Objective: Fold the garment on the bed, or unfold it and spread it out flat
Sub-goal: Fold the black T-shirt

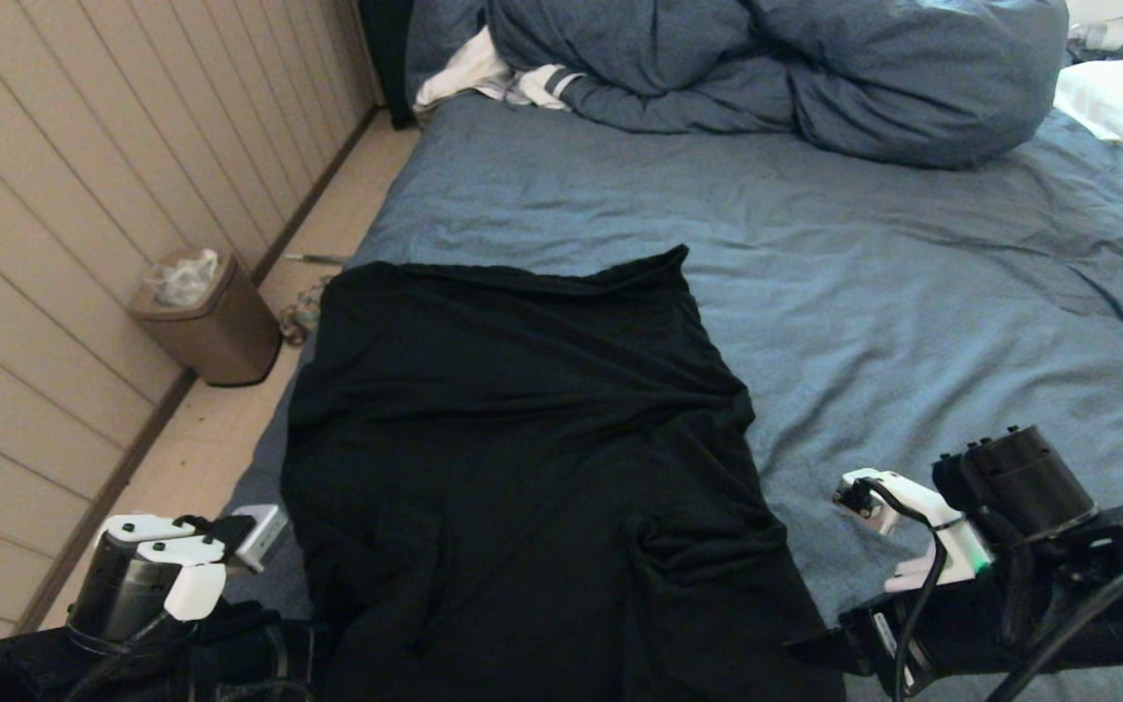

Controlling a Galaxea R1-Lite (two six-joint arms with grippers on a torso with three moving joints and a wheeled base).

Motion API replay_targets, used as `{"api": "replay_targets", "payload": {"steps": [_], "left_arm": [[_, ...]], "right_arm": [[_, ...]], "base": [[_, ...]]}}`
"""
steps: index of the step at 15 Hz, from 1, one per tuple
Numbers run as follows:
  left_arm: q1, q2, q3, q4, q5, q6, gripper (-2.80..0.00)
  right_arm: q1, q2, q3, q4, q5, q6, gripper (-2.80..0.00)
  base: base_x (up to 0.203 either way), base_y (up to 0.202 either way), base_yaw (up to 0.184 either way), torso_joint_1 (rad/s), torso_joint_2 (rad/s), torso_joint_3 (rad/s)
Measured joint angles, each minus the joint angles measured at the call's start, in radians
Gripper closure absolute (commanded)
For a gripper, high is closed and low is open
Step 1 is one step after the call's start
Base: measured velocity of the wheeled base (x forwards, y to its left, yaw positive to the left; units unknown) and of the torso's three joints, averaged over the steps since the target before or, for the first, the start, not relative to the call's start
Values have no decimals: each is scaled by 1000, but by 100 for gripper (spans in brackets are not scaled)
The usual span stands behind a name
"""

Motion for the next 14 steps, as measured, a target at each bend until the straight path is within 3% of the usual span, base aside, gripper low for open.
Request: {"api": "replay_targets", "payload": {"steps": [9,10,14], "left_arm": [[-5,-17,-6,9,0,1,0],[-5,-18,-8,9,0,1,0],[-6,-18,-14,13,0,1,0]], "right_arm": [[49,90,16,-82,15,13,-280],[49,99,16,-85,16,12,0],[52,109,18,-93,55,7,0]], "base": [[0,0,0,0,0,0],[0,0,0,0,0,0],[0,0,0,0,0,0]]}}
